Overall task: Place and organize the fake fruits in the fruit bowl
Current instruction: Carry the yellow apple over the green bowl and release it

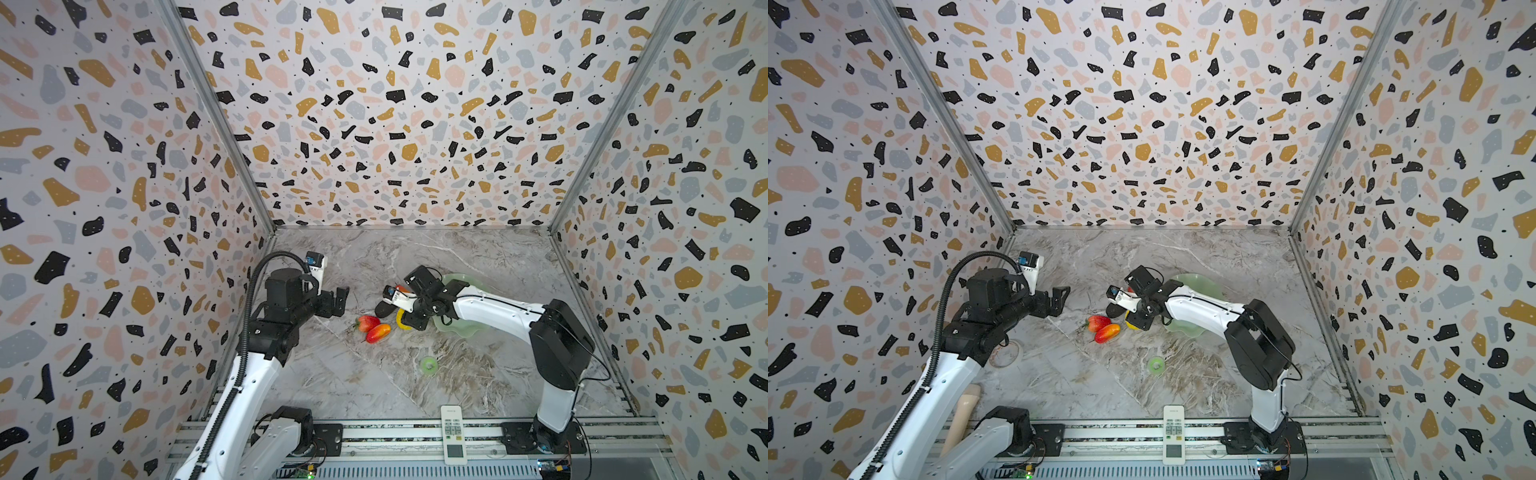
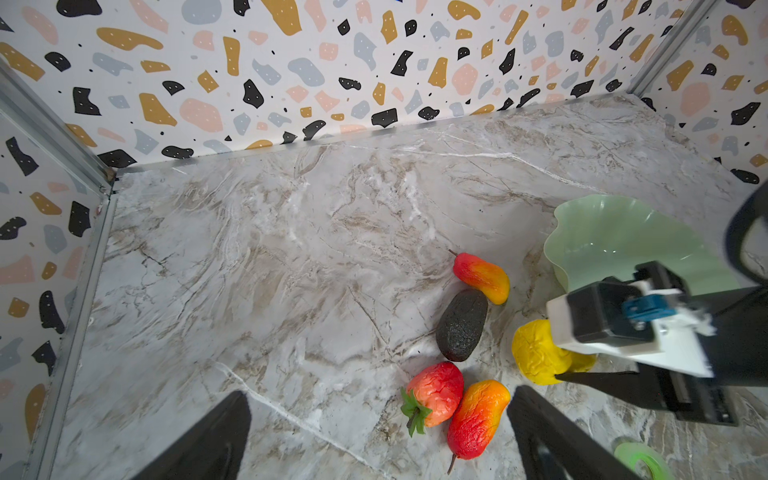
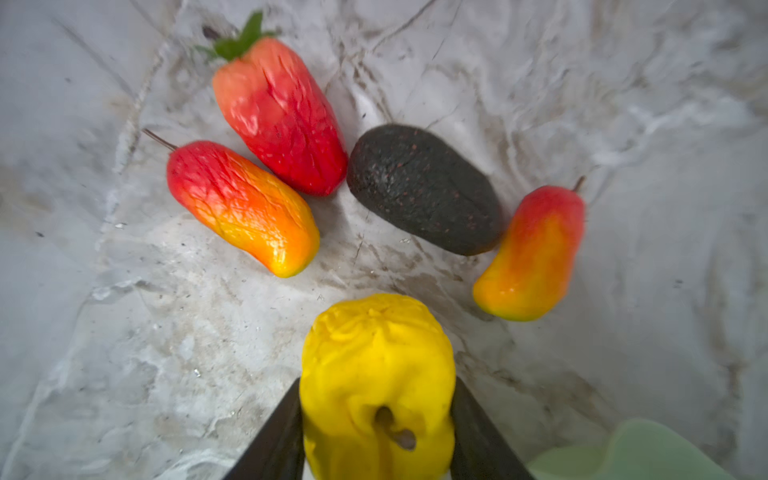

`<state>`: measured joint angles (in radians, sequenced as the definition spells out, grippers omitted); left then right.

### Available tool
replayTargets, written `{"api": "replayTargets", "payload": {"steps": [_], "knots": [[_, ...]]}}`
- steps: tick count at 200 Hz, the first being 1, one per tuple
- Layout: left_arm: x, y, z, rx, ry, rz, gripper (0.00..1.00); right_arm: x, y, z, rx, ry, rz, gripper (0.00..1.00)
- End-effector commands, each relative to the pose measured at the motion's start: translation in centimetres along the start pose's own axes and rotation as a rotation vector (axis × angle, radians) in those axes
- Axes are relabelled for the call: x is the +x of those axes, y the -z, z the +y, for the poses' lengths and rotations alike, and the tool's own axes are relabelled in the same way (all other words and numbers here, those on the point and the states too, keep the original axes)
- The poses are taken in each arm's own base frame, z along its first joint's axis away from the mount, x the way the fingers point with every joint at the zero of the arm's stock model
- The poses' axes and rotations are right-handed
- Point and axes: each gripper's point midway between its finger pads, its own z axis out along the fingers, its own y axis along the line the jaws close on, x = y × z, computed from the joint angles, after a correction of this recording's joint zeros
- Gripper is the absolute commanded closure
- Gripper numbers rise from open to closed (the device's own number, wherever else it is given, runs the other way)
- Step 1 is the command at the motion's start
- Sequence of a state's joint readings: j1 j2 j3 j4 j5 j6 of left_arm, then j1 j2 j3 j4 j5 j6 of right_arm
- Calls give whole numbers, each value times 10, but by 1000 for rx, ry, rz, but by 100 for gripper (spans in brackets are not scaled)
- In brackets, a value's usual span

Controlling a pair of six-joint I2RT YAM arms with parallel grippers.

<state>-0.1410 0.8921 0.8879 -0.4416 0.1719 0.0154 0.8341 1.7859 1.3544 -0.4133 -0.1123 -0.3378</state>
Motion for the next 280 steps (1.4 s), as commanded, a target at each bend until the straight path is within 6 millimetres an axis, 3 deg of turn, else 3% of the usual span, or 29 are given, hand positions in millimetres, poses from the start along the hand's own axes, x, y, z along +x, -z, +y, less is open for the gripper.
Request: {"api": "replayTargets", "payload": {"steps": [1, 18, 43, 66, 84, 113, 146, 202, 280], "knots": [[-10, 2, 1, -13, -16, -32, 0, -38, 68, -24, 93, -23, -186, 64], [-10, 0, 0, -6, -14, -27, 0, -32, 98, -47, 171, -80, -229, 66], [-12, -1, -1, -5, -14, -23, 0, -3, 130, -90, 336, -195, -231, 68], [-17, -1, -2, -6, -11, -31, 0, 30, 149, -118, 406, -325, -243, 68], [-22, 1, -2, -9, -11, -43, 0, 57, 153, -132, 440, -415, -225, 68], [-26, 0, -5, -3, -11, -50, 0, 95, 134, -144, 451, -524, -148, 68], [-25, -5, -9, 1, -17, -34, 1, 117, 101, -146, 422, -562, -82, 68], [-29, -10, -14, 8, -30, -34, 0, 137, 64, -151, 394, -597, -6, 69], [-26, -14, -18, 21, -53, -26, 0, 148, 38, -143, 332, -614, 16, 69]]}}
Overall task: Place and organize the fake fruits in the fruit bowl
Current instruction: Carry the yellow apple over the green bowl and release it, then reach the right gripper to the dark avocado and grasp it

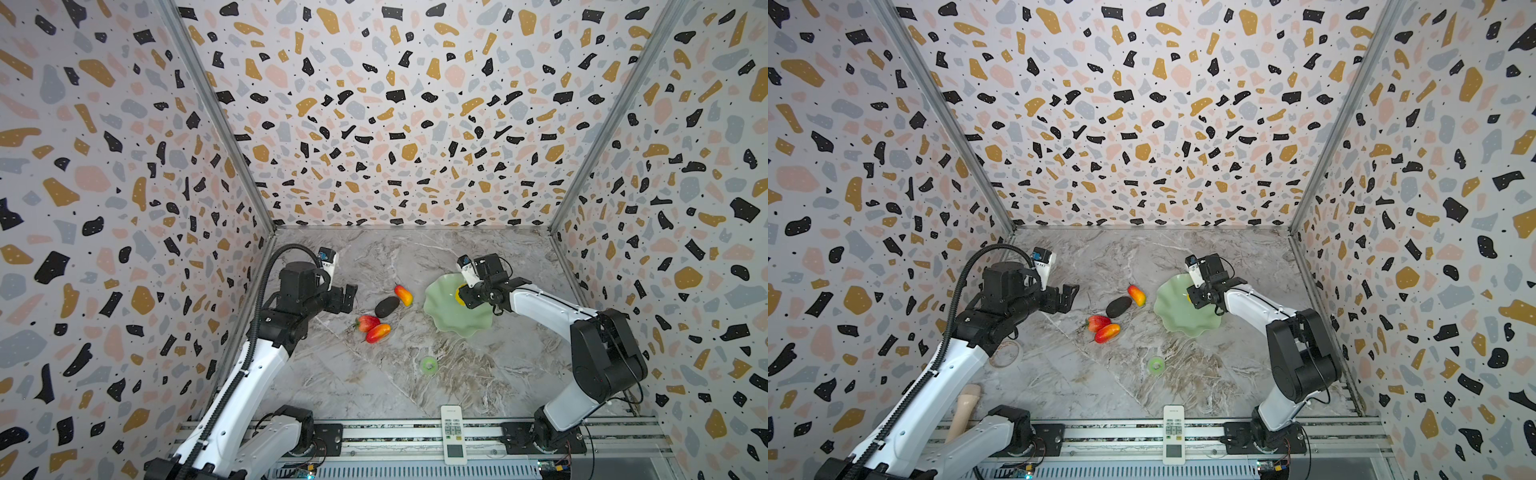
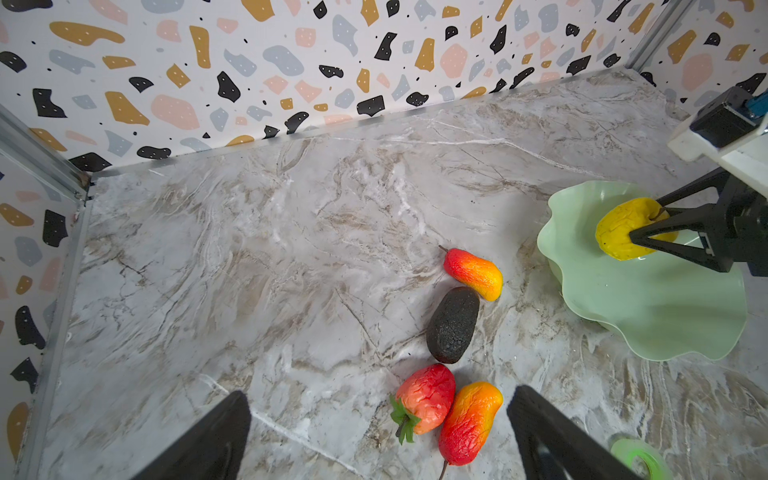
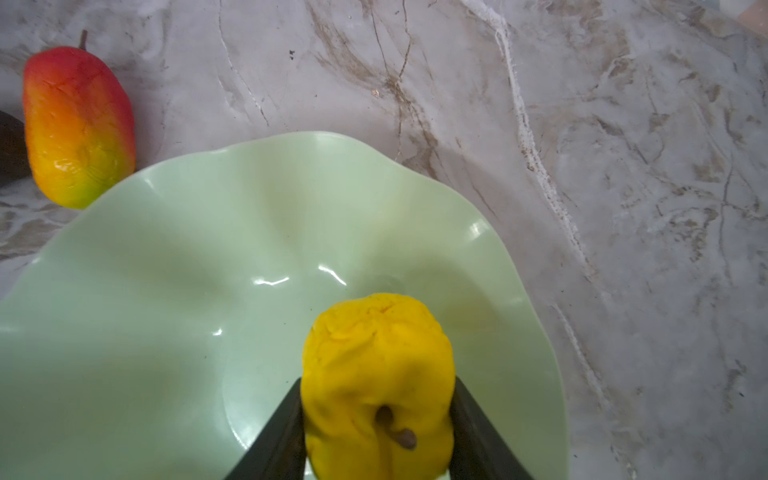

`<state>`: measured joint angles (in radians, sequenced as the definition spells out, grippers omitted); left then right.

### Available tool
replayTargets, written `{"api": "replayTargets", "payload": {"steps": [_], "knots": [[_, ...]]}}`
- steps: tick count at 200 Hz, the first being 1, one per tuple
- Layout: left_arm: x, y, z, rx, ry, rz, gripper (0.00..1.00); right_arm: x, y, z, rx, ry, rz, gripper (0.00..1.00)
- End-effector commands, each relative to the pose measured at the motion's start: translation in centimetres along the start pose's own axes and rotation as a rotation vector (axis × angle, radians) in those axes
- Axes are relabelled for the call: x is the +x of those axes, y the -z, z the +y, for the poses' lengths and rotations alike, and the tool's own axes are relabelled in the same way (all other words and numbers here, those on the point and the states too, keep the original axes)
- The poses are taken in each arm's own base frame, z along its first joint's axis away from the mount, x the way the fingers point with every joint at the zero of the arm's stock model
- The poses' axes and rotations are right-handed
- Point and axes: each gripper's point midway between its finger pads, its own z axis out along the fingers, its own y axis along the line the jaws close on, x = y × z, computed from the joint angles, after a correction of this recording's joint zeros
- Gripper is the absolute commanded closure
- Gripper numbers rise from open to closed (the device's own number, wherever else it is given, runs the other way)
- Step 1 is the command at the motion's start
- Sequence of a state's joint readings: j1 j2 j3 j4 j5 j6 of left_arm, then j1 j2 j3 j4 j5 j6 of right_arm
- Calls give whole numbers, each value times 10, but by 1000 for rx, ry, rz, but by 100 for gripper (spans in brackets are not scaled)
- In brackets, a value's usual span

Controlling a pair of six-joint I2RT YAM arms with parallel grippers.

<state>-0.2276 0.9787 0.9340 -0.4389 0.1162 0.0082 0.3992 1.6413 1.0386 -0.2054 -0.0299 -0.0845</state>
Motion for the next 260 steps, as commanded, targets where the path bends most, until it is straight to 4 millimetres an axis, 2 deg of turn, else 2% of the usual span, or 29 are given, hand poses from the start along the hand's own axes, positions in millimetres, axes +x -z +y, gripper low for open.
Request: {"api": "replayTargets", "payload": {"steps": [1, 23, 45, 76, 97, 124, 167, 173, 188, 199, 223, 245, 260], "knots": [[-23, 5, -2, -1, -22, -70, 0, -1, -3, 3, -19, -17, -8, 69], [-27, 6, -3, 4, -27, -79, 1, 2, -9, 4, -29, -17, 6, 68], [-29, 7, -4, 6, -33, -81, 0, 3, -11, 4, -33, -19, 12, 62], [-30, 7, -6, 10, -39, -80, 0, 0, -10, 4, -33, -17, 16, 48], [-30, 6, -7, 12, -44, -76, 0, -6, -5, 3, -25, -14, 13, 34], [-29, 6, -7, 12, -48, -71, 0, -19, 11, 2, -2, 4, -15, 13], [-29, 12, -5, -8, -72, -65, 0, -50, 50, 15, 22, 56, -81, 0], [-31, 14, -5, -8, -76, -68, 0, -56, 55, 19, 19, 68, -94, 1], [-33, 16, -6, -5, -79, -70, 0, -71, 66, 36, -1, 116, -120, 1], [-32, 16, -7, 0, -78, -69, 0, -83, 73, 56, -29, 170, -148, 1], [-27, 16, -7, 1, -77, -56, 1, -97, 76, 124, -168, 372, -207, 1], [-21, 17, -6, -4, -77, -45, 0, -89, 56, 170, -273, 554, -177, 1], [-17, 18, -6, -5, -79, -45, 0, -82, 36, 189, -340, 657, -118, 1]]}}
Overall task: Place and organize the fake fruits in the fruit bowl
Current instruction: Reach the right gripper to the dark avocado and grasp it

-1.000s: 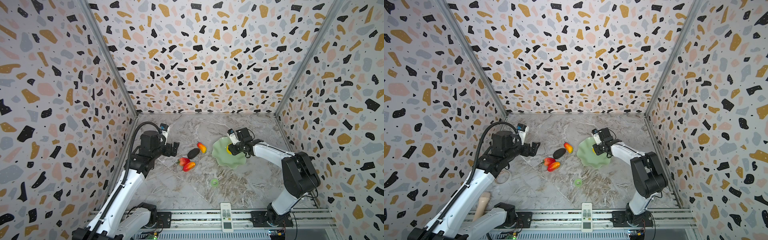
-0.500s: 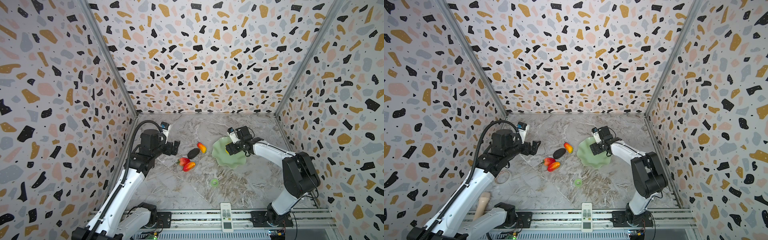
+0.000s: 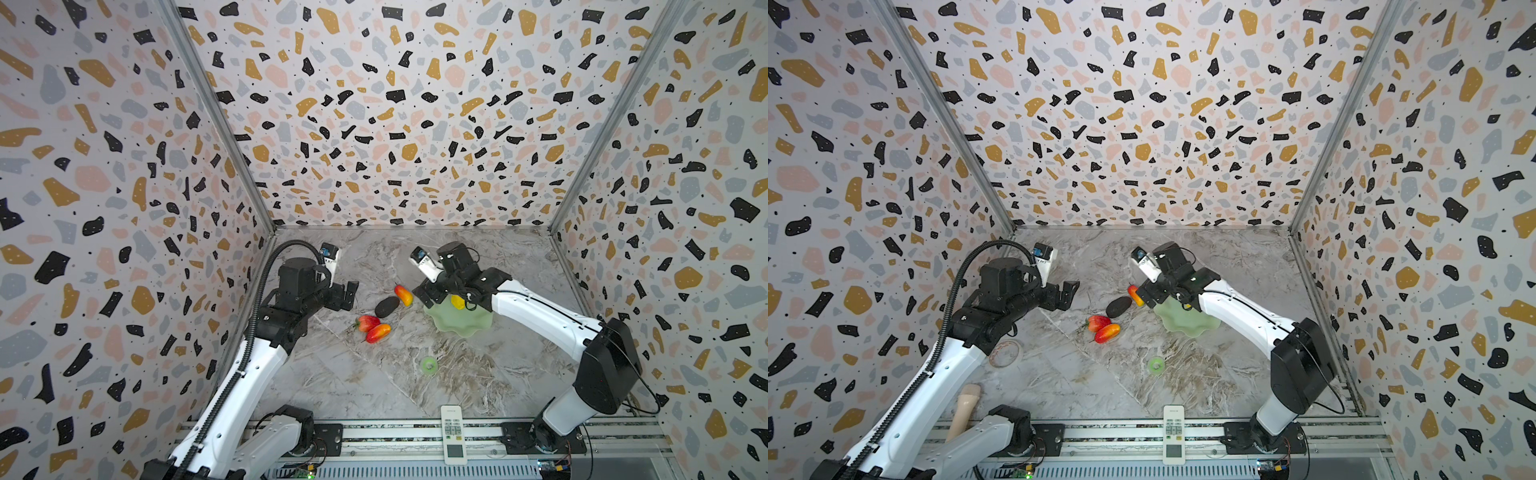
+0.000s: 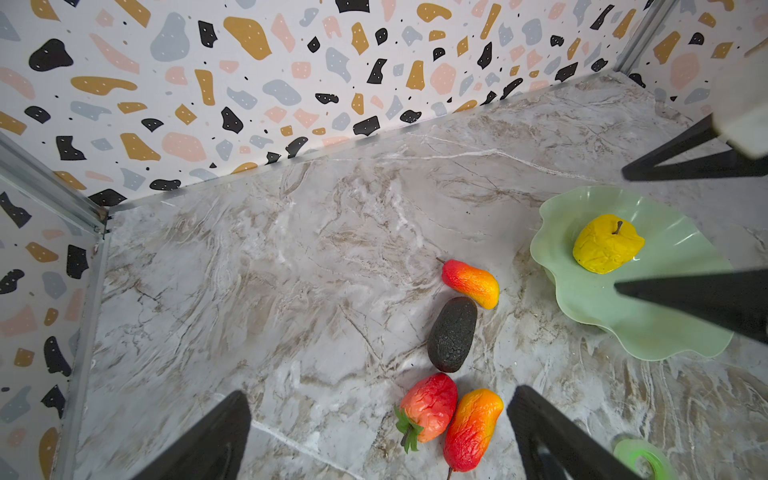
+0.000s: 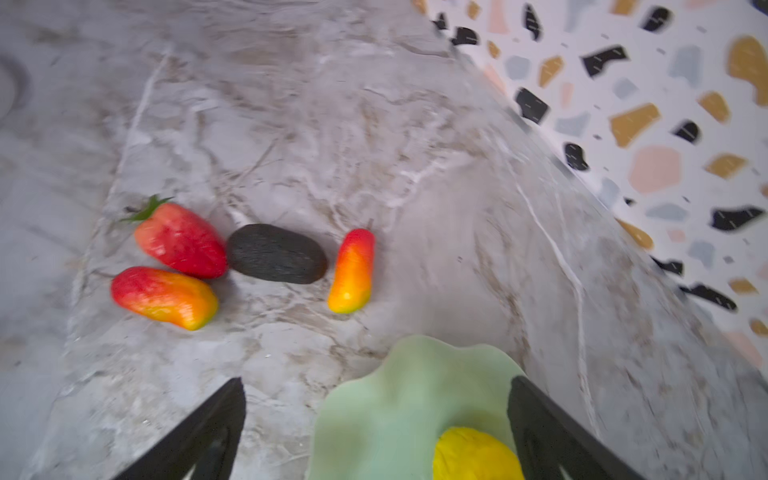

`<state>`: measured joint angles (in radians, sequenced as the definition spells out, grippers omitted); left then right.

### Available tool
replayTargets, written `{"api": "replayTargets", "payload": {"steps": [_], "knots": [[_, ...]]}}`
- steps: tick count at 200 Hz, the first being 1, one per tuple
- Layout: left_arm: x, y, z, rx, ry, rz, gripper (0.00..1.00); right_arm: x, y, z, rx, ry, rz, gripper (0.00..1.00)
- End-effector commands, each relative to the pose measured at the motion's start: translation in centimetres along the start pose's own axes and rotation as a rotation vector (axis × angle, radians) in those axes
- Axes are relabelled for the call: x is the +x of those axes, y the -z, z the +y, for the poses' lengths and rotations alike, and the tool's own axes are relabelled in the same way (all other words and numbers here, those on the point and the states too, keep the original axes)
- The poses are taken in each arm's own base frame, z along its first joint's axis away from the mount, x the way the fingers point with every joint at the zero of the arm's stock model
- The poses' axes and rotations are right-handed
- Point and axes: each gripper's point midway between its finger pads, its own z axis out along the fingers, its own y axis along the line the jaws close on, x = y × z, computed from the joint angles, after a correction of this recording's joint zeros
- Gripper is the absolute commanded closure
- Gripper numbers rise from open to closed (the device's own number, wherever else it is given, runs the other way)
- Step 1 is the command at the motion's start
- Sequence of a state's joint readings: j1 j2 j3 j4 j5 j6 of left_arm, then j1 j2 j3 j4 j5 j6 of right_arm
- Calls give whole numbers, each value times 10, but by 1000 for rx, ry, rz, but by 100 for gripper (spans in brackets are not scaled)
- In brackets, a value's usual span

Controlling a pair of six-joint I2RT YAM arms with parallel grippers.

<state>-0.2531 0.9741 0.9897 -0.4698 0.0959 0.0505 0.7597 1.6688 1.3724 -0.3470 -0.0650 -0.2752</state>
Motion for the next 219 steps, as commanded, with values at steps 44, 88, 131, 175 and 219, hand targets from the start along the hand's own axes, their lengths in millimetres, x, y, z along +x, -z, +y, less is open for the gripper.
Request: {"api": "replayTargets", "payload": {"steps": [44, 88, 131, 175, 219], "knots": [[9, 2, -2, 0, -20, 4, 0, 9, -68, 60, -309, 436, 34, 0], [11, -3, -4, 14, -30, 5, 0, 9, -94, 62, -332, 525, 24, 0], [13, -5, -5, 23, -39, 10, 0, 15, -122, 65, -363, 555, 62, 1], [11, -2, -5, 18, -43, -7, 0, 18, -135, 69, -398, 559, 88, 8], [9, 0, -5, 17, -49, -14, 0, 17, -150, 62, -362, 487, 114, 35]]}}
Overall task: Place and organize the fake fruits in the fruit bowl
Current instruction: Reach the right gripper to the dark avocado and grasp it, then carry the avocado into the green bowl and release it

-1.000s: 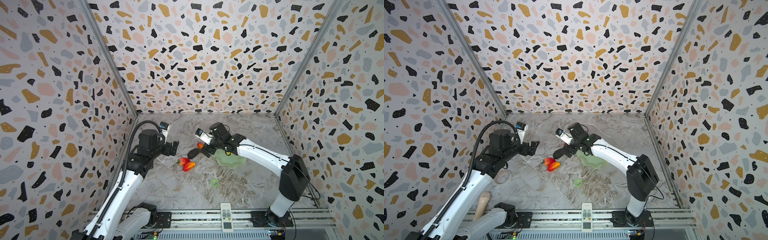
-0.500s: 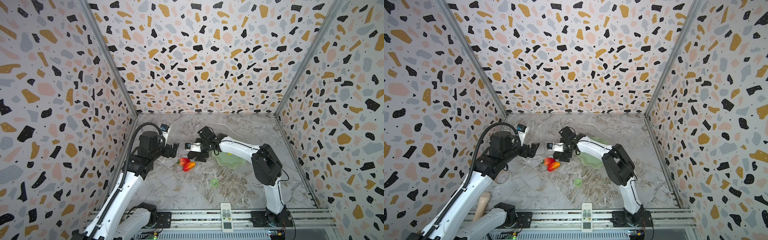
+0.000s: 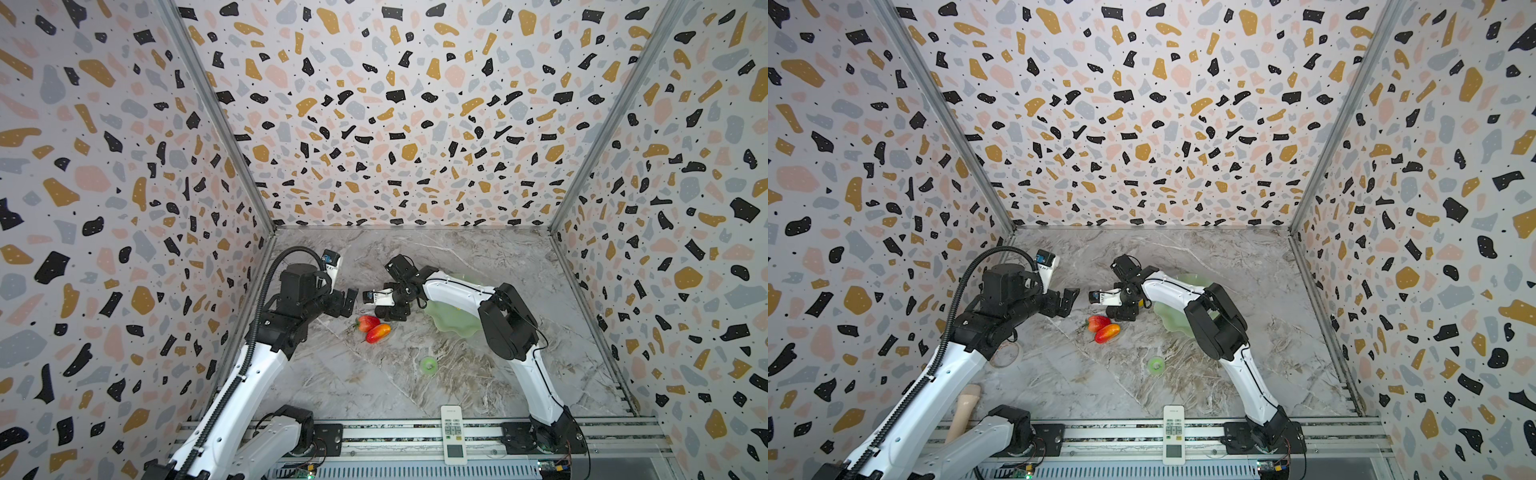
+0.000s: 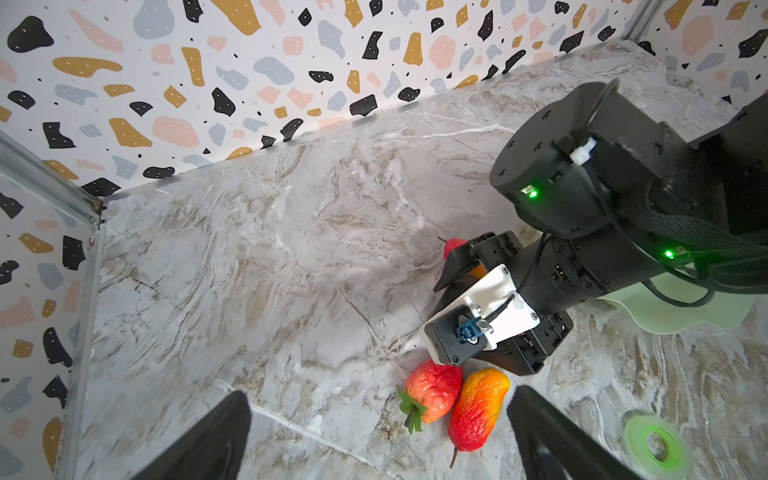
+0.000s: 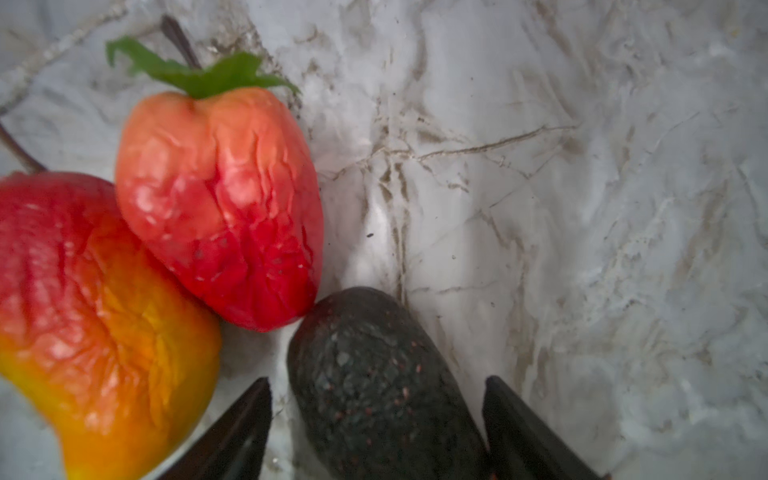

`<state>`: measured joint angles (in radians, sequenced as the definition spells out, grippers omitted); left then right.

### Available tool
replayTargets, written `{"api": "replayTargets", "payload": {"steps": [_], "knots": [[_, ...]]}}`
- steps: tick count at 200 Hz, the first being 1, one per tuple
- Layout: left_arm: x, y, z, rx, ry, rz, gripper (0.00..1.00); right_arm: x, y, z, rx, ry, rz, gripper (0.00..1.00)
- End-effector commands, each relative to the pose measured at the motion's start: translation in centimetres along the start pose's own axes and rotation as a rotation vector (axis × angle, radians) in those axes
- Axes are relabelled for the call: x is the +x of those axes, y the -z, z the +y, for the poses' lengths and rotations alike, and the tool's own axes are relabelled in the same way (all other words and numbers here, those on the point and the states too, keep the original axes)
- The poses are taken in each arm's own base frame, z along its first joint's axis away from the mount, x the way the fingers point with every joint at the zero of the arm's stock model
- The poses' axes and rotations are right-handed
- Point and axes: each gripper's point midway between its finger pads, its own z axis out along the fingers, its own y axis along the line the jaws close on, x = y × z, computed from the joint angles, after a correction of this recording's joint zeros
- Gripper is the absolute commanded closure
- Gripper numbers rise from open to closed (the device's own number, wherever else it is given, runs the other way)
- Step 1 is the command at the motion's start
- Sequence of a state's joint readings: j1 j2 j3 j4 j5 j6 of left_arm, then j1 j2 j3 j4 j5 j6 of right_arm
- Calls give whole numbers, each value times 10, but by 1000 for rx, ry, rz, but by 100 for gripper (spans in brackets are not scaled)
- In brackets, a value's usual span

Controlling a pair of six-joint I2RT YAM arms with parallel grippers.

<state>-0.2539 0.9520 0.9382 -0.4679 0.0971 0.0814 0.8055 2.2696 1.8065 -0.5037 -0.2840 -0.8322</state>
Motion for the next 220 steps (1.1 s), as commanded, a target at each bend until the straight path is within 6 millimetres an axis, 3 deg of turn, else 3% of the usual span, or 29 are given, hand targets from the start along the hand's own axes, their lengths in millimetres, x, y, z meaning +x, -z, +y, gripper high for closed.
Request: {"api": "replayTargets", "payload": {"steps": [1, 31, 53, 93, 114, 133, 167, 188, 220], "knots": [[-9, 4, -3, 11, -20, -42, 0, -14, 10, -13, 31, -42, -11, 36], [-9, 4, -3, 12, -22, -44, 0, -20, 17, -17, 46, -76, -29, 50], [-10, 5, -3, 11, -22, -44, 0, -31, 37, -18, 71, -84, -70, 57], [-11, 3, -3, 13, -24, -44, 0, -49, 102, -25, 171, -148, -163, 65], [-11, 1, -3, 17, -24, -40, 0, -45, 139, -27, 229, -219, -216, 66], [-12, 0, -4, 19, -23, -40, 1, -25, 171, -32, 308, -333, -239, 65], [-14, 0, -5, 26, -25, -49, 0, 51, 202, -41, 481, -619, -186, 63], [-15, -1, -6, 32, -23, -48, 0, 83, 202, -31, 512, -716, -153, 64], [-14, -2, -6, 34, -19, -44, 1, 108, 185, -17, 502, -782, -118, 64]]}}
